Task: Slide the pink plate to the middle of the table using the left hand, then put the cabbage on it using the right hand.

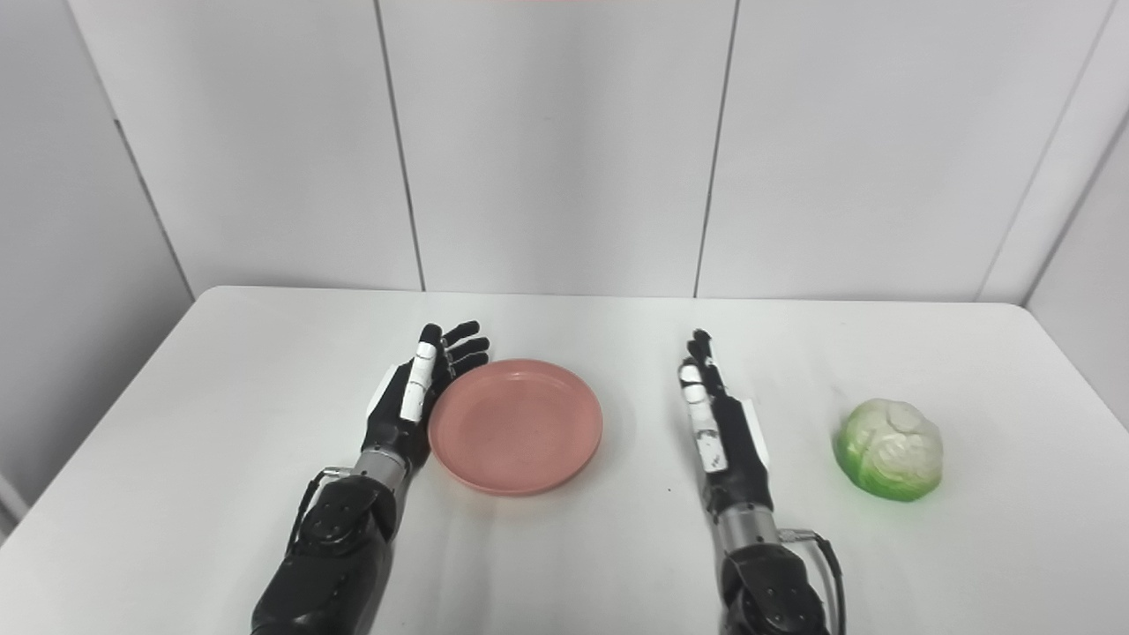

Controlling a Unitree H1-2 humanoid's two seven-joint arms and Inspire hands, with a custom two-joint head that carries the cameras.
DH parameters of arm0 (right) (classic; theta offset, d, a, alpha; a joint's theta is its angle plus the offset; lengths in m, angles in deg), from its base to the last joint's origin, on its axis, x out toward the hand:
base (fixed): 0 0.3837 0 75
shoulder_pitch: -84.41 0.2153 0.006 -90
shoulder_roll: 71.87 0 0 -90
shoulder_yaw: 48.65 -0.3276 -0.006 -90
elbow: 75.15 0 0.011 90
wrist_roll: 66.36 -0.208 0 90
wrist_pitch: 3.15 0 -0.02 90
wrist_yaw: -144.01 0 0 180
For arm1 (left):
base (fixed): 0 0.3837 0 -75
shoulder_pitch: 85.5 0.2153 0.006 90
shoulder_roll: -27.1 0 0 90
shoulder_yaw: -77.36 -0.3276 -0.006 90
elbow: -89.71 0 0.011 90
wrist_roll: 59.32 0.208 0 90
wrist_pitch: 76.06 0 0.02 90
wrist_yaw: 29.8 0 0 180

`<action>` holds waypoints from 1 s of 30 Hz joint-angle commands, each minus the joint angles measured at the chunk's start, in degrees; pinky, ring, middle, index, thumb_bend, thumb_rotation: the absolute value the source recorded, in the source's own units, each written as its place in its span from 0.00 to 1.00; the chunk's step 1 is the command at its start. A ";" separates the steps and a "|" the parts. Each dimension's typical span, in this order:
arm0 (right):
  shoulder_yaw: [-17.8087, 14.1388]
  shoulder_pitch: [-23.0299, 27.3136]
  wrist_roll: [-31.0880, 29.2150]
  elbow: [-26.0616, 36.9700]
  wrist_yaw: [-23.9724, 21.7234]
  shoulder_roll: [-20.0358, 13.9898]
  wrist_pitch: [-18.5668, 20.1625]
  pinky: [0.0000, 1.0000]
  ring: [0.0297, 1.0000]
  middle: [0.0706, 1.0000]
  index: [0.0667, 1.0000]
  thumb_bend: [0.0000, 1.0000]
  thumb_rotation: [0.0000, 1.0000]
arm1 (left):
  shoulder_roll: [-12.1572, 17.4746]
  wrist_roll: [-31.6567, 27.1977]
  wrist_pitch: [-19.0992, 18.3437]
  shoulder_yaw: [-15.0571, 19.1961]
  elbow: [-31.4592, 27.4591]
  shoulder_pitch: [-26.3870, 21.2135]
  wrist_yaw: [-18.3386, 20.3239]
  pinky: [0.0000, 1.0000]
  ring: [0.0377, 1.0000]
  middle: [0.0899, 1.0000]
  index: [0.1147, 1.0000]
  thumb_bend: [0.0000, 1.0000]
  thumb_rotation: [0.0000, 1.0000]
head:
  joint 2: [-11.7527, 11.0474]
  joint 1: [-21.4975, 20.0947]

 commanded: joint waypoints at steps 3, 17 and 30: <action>-0.18 1.95 0.82 3.61 1.12 0.12 0.16 1.00 0.98 0.98 1.00 0.72 1.00 | -2.67 -0.46 -0.80 -0.86 -0.43 2.51 1.21 0.93 0.83 0.80 0.78 0.83 1.00 | 0.00 -3.88; 3.93 1.95 26.08 26.84 -1.24 -16.63 21.77 0.86 0.95 0.97 0.96 0.76 0.66 | -1.89 -2.32 -0.14 0.68 -0.37 3.74 3.93 0.90 0.84 0.81 0.79 0.83 1.00 | -1.32 -14.41; 4.00 0.05 41.82 26.96 -2.50 -28.91 27.14 0.91 0.95 0.96 0.97 0.89 0.54 | 0.04 -4.43 0.96 2.86 2.37 1.88 6.67 0.93 0.85 0.82 0.81 0.83 1.00 | -2.53 -23.32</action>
